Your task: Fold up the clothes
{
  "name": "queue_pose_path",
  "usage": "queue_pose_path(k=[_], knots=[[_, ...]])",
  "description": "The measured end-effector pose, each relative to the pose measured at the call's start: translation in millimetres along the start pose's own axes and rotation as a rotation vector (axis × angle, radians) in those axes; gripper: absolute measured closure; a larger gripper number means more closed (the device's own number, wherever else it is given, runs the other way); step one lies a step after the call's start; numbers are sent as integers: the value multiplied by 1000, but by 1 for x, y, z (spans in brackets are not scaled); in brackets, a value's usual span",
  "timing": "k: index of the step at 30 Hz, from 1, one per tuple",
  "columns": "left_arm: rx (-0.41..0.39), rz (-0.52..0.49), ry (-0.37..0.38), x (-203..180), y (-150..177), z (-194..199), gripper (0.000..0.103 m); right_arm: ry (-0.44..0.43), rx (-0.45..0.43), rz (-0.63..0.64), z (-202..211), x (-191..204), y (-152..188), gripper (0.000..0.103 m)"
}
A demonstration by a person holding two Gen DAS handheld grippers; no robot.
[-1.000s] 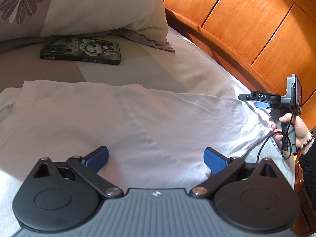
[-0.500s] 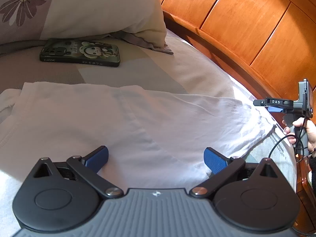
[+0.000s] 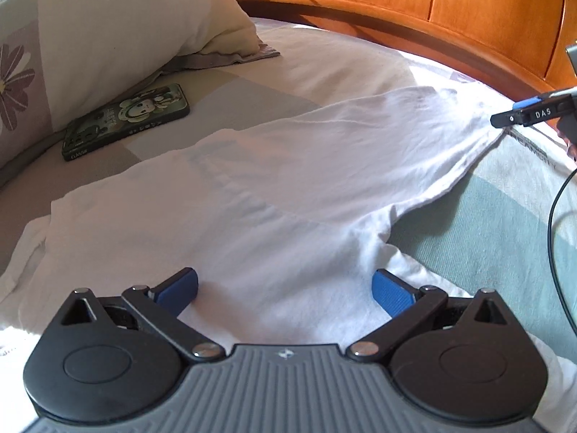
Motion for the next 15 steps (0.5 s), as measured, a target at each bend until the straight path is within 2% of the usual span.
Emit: queue_pose_path(k=[2, 4, 7, 11, 13, 15], knots=[[-68, -16, 39, -10, -7, 12, 1, 18, -14, 9, 10, -6, 2, 0], [-91, -5, 120, -25, -14, 16, 1, 28, -37, 19, 16, -8, 0, 0], [-54, 22, 244, -50, -16, 7, 1, 10, -66, 10, 8, -7, -8, 0], [-26, 73, 264, -68, -9, -5, 1, -51, -64, -25, -11, -13, -7, 0], [-26, 52, 270, -72, -7, 2, 1, -31, -41, -76, -15, -31, 2, 0], [-31, 42, 283, -70, -7, 11, 1, -48, -55, -128, -8, -45, 4, 0]])
Point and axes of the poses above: each gripper's, at about its wrist camera, not at the fingertips, and z roughly against the way its jaws point, x to its left, y to its underside, the point moved 7 cm from there along -z, roughly the way its jaws point, and after that the axes turned 9 degrees about -y, right-handed, at the moved point
